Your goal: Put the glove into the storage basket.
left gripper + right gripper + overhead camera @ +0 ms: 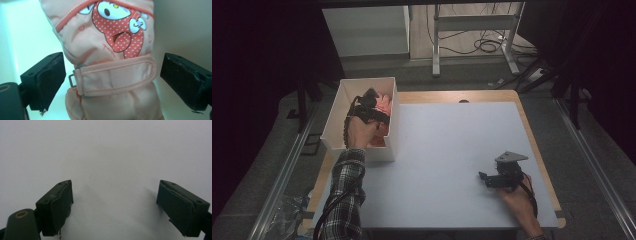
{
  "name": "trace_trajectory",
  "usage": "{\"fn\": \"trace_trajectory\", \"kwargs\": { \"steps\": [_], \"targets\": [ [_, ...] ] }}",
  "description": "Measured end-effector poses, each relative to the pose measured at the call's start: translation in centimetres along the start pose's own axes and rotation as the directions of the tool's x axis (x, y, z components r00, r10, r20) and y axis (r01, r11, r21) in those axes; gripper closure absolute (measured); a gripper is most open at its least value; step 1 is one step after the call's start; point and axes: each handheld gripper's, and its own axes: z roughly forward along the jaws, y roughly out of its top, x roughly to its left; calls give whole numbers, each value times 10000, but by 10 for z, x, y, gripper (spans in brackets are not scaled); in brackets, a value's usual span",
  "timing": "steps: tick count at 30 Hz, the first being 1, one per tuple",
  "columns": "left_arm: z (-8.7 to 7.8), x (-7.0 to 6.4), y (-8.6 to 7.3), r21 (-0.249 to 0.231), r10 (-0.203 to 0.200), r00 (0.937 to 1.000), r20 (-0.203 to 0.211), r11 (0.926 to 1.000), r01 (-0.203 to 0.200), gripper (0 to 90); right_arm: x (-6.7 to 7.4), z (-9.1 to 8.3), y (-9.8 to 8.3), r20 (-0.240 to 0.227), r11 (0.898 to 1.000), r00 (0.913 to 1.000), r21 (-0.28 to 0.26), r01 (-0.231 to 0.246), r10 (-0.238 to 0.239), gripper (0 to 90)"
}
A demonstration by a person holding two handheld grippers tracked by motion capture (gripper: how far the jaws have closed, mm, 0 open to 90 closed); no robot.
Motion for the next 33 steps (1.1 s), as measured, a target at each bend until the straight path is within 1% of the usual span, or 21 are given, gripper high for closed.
{"fn": "trace_trajectory", "kwargs": {
  "steps": [2, 4, 7, 11, 13, 15, 16, 19, 22, 26, 28, 30, 33],
  "targets": [
    [-4, 0, -1, -85, 108, 9999, 9, 9999, -108, 59, 0, 0, 0, -2, 10000, 10000, -1, -1, 1, 140],
    [-7, 1, -2, -191, 111, 9999, 27, 9998, -111, 55, 0, 0, 0, -2, 10000, 10000, 0, -1, 1, 140],
    [-15, 2, -3, -442, 232, 9997, 36, 9988, -230, 51, 0, 0, 0, -1, 10000, 10000, 1, -2, 2, 140],
    [-26, 1, -5, -754, 380, 9993, -41, 9964, -382, 44, 0, 0, 0, -4, 10000, 10000, 2, 2, -2, 140],
    [-31, 1, -6, -934, 393, 9992, 13, 9949, -390, 42, 0, 0, 0, -4, 10000, 10000, 1, 2, -2, 140],
    [-36, 1, -7, -1152, 491, 9988, 38, 9922, -484, 42, 0, 0, 0, -4, 10000, 10000, 2, 0, 0, 140],
    [-39, 1, -7, -1257, 501, 9987, 120, 9909, -482, 41, 0, 0, 0, -1, 10000, 10000, 3, 3, -3, 140],
    [-45, 0, -9, -1558, 706, 9971, 286, 9856, -653, 38, 0, 0, 0, -4, 10000, 10000, 3, 2, -2, 140],
    [-50, -2, -12, -1756, 805, 9960, 379, 9818, -727, 38, 0, 0, 0, 0, 10000, 10000, 4, 2, -2, 140],
    [-57, -4, -15, -2024, 1066, 9928, 548, 9748, -935, 37, 0, 0, 0, 0, 10000, 10000, 3, 6, -6, 140],
    [-59, -6, -16, -2130, 1226, 9904, 634, 9712, -1066, 37, 0, 0, 0, 1, 10000, 10000, 4, 6, -6, 140],
    [-62, -8, -18, -2242, 1437, 9868, 749, 9667, -1237, 38, 0, 0, 0, 0, 10000, 10000, 4, 3, -3, 140],
    [-66, -11, -20, -2405, 1631, 9823, 924, 9610, -1369, 37, 0, 0, 0, 5, 10000, 10000, 3, 8, -8, 140]
  ]
}}
